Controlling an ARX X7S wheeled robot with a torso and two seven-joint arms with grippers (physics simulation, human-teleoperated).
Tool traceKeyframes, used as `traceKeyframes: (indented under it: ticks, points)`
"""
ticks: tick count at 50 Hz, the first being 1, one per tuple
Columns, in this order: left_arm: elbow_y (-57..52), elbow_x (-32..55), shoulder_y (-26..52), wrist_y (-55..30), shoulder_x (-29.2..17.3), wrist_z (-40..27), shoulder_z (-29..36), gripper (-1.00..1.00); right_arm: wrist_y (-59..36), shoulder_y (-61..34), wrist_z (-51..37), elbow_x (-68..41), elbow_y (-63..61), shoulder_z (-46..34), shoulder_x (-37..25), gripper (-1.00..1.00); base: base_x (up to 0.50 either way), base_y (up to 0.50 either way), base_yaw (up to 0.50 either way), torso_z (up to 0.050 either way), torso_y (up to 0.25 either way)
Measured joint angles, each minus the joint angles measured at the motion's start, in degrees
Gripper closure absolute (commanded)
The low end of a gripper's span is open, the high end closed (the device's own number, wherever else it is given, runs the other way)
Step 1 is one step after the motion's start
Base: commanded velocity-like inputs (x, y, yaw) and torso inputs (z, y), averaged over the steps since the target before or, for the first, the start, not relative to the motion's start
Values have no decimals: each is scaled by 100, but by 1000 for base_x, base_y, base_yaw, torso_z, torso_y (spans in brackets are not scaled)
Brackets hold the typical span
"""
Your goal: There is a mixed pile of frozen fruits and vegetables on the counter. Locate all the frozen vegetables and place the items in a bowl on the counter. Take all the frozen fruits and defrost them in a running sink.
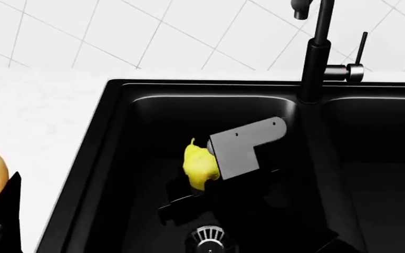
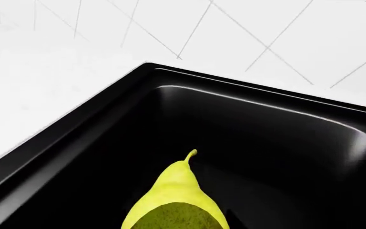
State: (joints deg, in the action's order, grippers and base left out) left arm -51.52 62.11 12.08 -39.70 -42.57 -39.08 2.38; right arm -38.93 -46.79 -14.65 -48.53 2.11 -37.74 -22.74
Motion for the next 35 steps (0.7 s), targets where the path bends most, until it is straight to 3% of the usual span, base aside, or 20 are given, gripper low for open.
traceKeyframes:
  ticks: [15, 23, 32, 33, 35]
  points:
    - [-54, 237, 57, 14, -109, -108, -111, 100, 892, -902, 1366, 800, 3468, -941, 1431, 100, 0, 0, 0, 1, 1]
    - [-82, 317, 49, 40, -155, -127, -160, 100, 1564, -1288, 1654, -138, 4974, -2398, 1898, 100, 0, 0, 0, 0, 0]
    - [-100, 353, 75, 42, -171, -151, -148, 100, 2065, -1482, 1711, -1232, 5743, -3754, 2121, 100, 0, 0, 0, 0, 1]
    - [-102, 357, 77, 41, -172, -153, -145, 100, 2108, -1501, 1706, -1319, 5790, -3857, 2136, -100, 0, 0, 0, 0, 0]
    - [-106, 363, 78, 43, -177, -156, -142, 100, 2185, -1545, 1705, -1440, 5864, -4034, 2160, -100, 0, 0, 0, 0, 0]
